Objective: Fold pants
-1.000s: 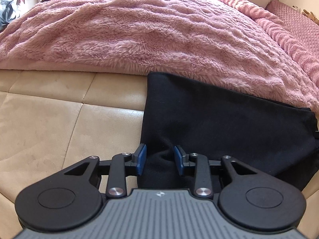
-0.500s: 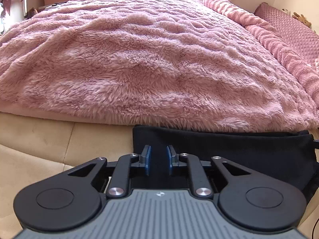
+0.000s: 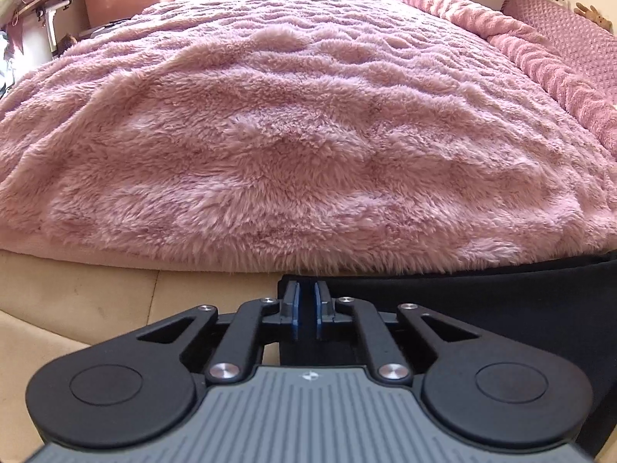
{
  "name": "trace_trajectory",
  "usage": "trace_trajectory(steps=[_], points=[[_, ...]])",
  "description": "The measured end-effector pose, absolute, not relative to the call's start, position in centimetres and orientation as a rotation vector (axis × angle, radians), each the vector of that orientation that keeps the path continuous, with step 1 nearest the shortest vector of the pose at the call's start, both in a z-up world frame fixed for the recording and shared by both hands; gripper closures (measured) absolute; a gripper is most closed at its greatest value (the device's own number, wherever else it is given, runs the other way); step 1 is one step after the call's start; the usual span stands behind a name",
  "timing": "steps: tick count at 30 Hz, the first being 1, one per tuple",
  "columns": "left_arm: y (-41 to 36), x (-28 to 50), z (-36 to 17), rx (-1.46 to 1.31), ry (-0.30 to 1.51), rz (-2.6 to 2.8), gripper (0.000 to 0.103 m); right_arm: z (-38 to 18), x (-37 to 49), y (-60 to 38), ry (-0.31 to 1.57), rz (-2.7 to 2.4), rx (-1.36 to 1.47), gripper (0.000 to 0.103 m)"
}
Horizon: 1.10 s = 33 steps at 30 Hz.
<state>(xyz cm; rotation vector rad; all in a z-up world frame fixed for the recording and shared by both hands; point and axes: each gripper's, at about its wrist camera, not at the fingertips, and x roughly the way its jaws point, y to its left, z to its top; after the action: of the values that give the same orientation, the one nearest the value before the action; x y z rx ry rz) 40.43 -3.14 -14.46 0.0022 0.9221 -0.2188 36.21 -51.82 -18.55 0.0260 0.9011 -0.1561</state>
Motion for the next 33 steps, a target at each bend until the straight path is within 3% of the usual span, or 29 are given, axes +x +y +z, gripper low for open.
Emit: trace_trajectory(steps=[10, 24, 27, 29, 31, 33], points=[[-2.1, 29.7, -13.9, 0.040, 0.966, -0.346, 0.095, -18.6, 28.8, -47.1, 0.869, -0.020, 0.071, 0.103], [-0.9, 25.6, -14.3, 0.214, 1.000, -0.267, 0.097, -21.3, 27.1, -47.4, 0.944, -0.057, 0.114, 0.103], [-0.4, 24.3, -13.6, 0.256, 0.972, -0.264, 0.082, -20.0, 26.6, -46.0, 0.923, -0.048, 0.086, 0.103], [-0.5, 23.6, -13.4, 0.267, 0.950, -0.283, 0.062, -19.1, 25.9, -44.3, 0.899, 0.000, 0.072, 0.103], [-0.7, 23.5, -13.6, 0.248, 0.941, -0.276, 0.052, -18.8, 25.3, -42.2, 0.901, 0.042, 0.049, 0.103], [-1.4, 23.7, -14.3, 0.242, 0.939, -0.268, 0.052, -19.2, 24.9, -40.6, 0.909, 0.066, 0.032, 0.103]])
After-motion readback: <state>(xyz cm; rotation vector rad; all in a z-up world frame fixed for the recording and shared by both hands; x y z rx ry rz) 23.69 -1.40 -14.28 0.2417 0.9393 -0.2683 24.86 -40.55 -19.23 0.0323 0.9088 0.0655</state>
